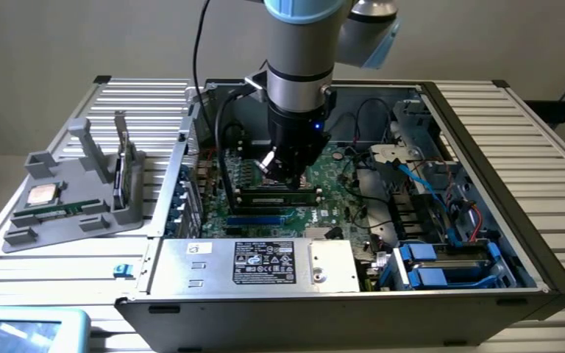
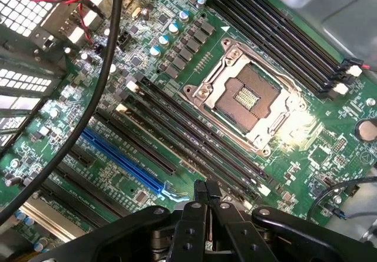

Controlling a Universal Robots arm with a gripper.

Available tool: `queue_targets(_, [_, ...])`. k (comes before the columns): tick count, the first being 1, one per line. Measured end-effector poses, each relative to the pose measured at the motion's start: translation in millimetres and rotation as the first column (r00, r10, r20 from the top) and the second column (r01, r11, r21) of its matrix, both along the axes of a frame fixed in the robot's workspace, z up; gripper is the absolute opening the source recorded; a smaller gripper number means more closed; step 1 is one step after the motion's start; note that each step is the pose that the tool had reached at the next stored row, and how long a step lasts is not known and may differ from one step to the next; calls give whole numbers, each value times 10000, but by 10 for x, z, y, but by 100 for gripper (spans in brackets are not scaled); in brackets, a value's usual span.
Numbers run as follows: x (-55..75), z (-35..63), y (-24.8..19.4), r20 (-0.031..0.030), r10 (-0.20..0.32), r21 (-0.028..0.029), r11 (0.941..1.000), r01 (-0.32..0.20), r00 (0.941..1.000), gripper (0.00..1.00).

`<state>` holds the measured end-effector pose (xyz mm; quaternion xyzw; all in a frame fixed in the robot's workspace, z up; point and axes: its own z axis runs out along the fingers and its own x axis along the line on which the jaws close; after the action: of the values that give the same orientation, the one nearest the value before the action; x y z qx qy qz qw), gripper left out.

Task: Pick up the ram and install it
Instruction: 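Press down the ram until it locks into place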

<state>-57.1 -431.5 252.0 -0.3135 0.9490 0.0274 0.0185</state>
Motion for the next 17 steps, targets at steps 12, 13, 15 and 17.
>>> queue_targets(12, [0,-13,0,-1,-1294,-17,9916,1294,9916,9])
queue_targets(13, [0,-14,0,-1,-1398,-19,9902,1398,9902,9])
queue_targets(15, [0,-15,0,-3,-1599,-22,9871,1599,9871,9])
queue_targets(17, [0,-17,0,-6,-1794,-25,9838,1794,9838,9])
